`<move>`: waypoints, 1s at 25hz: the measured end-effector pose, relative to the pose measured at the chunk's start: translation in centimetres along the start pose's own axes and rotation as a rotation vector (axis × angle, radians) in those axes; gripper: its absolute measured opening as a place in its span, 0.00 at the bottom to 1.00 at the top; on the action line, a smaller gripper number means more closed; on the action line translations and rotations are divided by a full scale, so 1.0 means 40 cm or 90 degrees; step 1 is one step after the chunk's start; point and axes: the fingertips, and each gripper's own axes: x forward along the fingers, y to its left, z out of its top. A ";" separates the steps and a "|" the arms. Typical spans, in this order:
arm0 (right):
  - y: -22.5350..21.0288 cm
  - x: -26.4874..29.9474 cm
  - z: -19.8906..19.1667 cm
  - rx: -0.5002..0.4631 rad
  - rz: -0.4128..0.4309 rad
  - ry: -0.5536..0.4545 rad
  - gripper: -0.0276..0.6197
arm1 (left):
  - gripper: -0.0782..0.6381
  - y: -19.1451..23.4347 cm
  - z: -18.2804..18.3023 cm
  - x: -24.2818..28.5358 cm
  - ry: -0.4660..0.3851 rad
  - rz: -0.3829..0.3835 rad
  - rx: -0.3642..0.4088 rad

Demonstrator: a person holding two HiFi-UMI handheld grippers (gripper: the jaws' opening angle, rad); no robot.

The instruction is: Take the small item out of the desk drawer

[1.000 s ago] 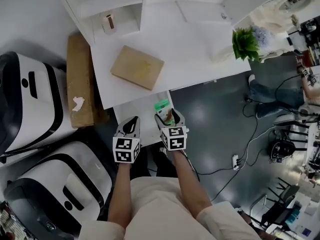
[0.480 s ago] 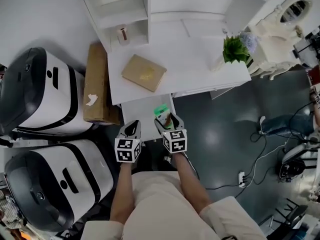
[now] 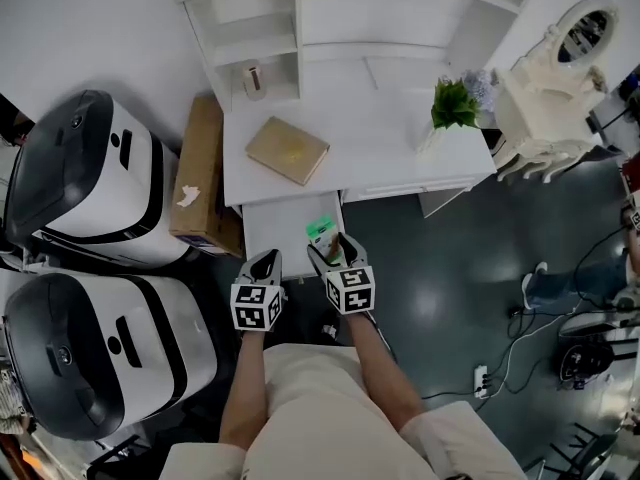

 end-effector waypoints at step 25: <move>0.036 -0.088 -0.038 -0.053 0.058 -0.008 0.57 | 0.13 -0.062 -0.055 -0.101 -0.031 0.035 -0.020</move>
